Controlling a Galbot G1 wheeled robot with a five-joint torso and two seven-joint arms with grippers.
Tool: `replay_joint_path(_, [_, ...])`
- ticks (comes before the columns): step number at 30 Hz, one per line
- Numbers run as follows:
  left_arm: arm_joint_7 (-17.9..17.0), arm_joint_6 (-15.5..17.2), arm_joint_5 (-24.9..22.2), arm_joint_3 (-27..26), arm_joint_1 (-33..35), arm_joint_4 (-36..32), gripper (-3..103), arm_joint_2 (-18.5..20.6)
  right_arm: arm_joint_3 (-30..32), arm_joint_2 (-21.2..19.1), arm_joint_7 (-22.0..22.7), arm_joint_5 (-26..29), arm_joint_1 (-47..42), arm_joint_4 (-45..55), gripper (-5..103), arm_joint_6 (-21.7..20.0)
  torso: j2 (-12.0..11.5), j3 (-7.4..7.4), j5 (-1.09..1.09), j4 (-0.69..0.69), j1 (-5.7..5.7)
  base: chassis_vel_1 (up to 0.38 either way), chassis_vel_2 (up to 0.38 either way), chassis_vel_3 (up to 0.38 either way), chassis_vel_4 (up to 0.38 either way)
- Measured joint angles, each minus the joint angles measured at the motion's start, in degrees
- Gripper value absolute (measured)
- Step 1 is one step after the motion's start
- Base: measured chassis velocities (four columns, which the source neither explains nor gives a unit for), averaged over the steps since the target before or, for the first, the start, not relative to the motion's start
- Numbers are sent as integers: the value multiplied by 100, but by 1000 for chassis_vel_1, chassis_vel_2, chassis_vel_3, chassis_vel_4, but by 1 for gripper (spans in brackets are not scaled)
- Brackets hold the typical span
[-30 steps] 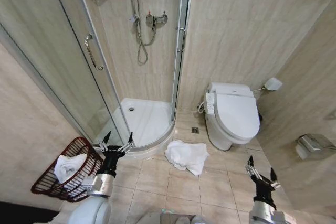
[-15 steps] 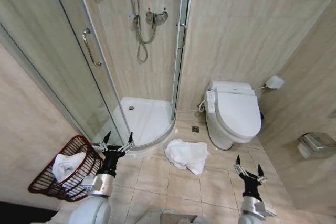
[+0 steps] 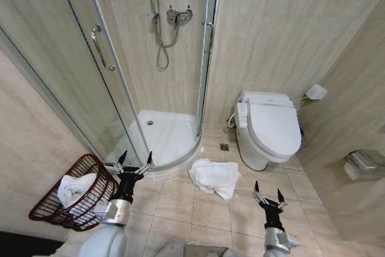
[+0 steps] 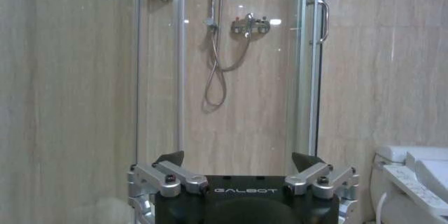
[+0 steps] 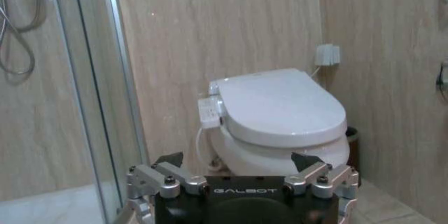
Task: Discard the used towel into the hamper.
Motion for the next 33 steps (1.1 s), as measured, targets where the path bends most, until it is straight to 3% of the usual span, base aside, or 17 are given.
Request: replay_joint_path(33, [0,0,0,0,0,0,100,0,-48,0,-78,-30,-118,-475,100,527,-811,-476,0,0,-339,-13,13,11,-14])
